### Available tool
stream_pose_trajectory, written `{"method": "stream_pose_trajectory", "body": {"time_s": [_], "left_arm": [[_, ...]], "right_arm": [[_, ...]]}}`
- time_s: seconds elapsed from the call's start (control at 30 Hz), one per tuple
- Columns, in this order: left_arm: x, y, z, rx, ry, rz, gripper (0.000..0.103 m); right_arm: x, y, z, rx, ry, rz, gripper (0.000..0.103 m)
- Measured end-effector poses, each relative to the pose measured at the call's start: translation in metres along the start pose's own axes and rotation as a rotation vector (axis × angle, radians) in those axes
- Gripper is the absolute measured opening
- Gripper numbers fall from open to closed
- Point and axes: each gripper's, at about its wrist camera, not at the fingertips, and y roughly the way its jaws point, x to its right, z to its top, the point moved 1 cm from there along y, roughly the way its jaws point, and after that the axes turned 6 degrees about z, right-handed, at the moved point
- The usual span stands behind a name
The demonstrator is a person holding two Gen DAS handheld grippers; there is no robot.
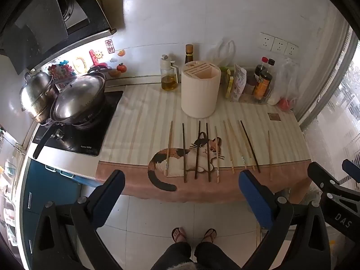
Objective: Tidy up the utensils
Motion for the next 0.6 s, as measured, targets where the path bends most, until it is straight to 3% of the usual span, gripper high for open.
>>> {"method": "stream_pose_trajectory", "body": {"time_s": [0.6], "left_arm": [[0.011,-0.001,0.003,0.007,0.008,0.003,0.103]], "right_arm": [[-0.002,0.001,0.0,-0.007,0.0,-0.009,0.103]]}}
